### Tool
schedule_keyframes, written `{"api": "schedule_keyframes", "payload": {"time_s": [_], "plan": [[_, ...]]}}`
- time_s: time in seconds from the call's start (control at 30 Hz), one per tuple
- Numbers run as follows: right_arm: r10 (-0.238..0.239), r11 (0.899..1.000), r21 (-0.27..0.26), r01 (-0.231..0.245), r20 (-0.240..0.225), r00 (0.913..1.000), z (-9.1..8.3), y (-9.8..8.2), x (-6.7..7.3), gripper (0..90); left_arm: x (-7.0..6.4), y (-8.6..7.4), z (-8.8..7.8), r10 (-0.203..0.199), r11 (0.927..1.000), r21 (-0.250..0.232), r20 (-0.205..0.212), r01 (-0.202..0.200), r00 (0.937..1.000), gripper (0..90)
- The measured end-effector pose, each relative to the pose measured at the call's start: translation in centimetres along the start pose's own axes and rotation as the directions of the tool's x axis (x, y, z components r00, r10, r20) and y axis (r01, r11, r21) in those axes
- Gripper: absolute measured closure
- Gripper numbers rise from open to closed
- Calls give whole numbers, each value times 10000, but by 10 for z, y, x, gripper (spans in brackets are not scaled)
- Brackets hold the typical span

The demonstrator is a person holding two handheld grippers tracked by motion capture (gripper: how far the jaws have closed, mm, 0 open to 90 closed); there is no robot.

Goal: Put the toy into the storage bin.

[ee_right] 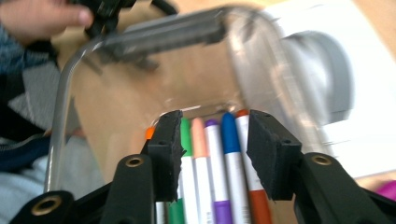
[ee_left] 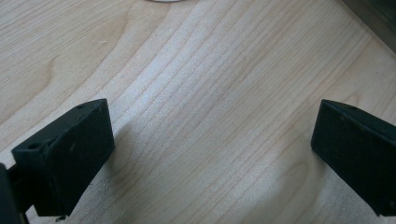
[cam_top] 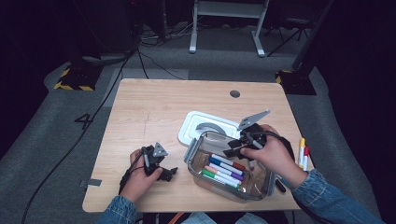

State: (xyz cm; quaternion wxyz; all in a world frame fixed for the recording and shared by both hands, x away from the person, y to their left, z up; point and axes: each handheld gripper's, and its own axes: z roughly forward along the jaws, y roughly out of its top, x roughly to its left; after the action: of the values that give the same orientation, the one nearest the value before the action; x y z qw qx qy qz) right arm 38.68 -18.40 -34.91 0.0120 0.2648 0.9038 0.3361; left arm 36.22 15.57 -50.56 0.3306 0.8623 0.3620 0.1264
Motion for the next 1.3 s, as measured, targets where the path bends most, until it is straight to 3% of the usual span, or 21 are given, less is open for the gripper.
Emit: {"api": "schedule_keyframes", "payload": {"time_s": [0.07, 0.13, 0.37, 0.53, 0.87, 0.97, 1.03, 1.17, 1.3], "plan": [[111, 9997, -208, -109, 75, 9999, -4, 0, -3, 546, 0, 0, 0, -4, 10000, -3, -1, 4, 10000, 0], [262, 9983, -531, -237, 458, 9986, -15, 0, -15, 545, 0, 0, 0, 3, 10000, 0, 1, -3, 10000, 0], [783, 9950, -697, -709, 1091, 9909, -26, -7, -42, 540, 0, 0, 0, -9, 10000, -29, 5, 9, 10000, 0], [1343, 9905, -525, -1273, 1656, 9770, -23, -21, -73, 538, 0, 0, 0, -29, 10000, -24, 11, 29, 10000, 0], [2149, 9760, -53, -2177, 1828, 9594, -2, -49, -113, 509, 0, 0, 0, -27, 10000, -23, 8, 27, 10000, 0], [2297, 9721, 82, -2342, 1652, 9591, 4, -54, -118, 497, 0, 0, 0, -3, 10000, -18, -1, 3, 10000, 0], [2619, 9634, 216, -2673, 1382, 9551, 9, -60, -122, 488, 0, 0, 0, -29, 10000, -22, 9, 29, 10000, 0], [2748, 9585, 426, -2818, 1235, 9535, 19, -70, -129, 479, 0, 0, 0, -27, 10000, -25, 8, 27, 10000, 0], [2530, 9607, 838, -2647, 1288, 9589, 32, -81, -134, 468, 0, 0, 0, -10, 10000, -27, 10, 10, 10000, 0]]}}
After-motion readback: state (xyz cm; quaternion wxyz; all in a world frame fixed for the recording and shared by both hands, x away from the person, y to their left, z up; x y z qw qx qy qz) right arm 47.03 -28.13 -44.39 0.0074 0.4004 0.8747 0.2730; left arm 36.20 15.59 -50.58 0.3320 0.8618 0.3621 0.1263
